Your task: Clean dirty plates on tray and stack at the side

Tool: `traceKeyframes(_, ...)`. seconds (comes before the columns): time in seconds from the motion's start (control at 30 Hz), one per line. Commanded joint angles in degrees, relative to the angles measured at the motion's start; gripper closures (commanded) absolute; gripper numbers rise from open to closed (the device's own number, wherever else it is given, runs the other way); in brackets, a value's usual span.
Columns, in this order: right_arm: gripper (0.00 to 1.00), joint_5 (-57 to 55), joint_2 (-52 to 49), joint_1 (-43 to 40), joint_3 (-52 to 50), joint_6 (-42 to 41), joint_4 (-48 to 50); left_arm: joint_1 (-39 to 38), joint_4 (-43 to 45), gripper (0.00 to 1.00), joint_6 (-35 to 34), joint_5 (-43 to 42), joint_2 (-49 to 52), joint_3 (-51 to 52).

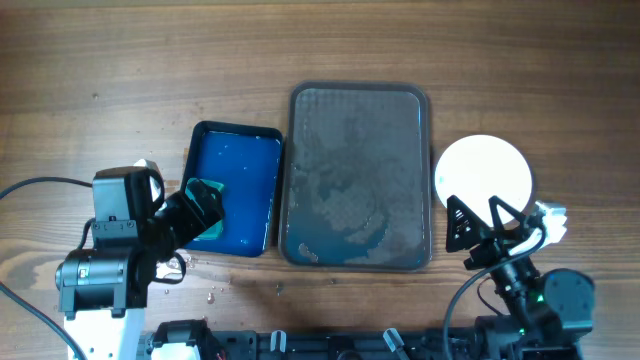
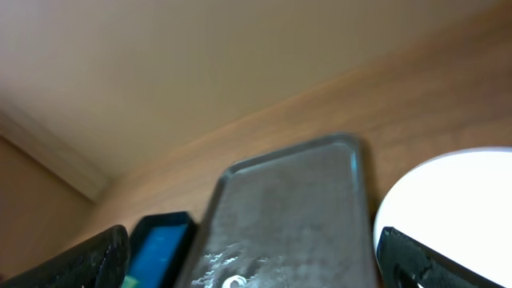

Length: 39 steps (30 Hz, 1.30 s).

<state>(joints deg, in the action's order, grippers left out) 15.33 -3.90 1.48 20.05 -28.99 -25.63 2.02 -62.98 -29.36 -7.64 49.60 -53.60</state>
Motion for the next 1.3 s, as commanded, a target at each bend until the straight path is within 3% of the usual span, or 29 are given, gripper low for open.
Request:
traceKeyframes(0.0, 0.0, -7.4, 3.7, 0.1, -6.6, 6.3, 2.9, 0.4, 0.1, 0.0, 0.7, -0.8, 0.1, -0.7)
traceKeyframes(0.1, 0.0, -14.6, 3.8, 0.1, -12.5, 6.3, 7.5, 0.4, 0.1, 0.0, 0.7, -0.9, 0.1, -0.7)
traceKeyframes(0.27, 0.0, -16.1, 3.8, 0.7, -20.0, 7.0, 26.3, 0.4, 0.1, 0.0, 0.7, -0.8, 0.1, -0.7)
traceKeyframes(0.97, 0.0, -15.1, 3.6, 3.2, -19.8, 6.1, 26.1, -0.2, 0.2, 0.0, 0.7, -0.7, -3.2, -0.1)
traceKeyframes(1.03, 0.0, -15.2, 3.6, 3.2, -19.8, 6.1, 26.1, 0.2, 1.1, 0.0, 0.6, 6.4, -6.5, 1.6)
traceKeyframes(1.13, 0.0, -15.1, 3.6, 3.2, -19.8, 6.1, 26.1, 1.1, 14.5, 0.0, 0.7, 8.6, -14.7, 9.9)
traceKeyframes(1.27, 0.0, -15.1, 3.6, 3.2, -19.8, 6.1, 26.1, 1.1, 37.7, 0.0, 0.7, 2.7, -28.1, 28.1)
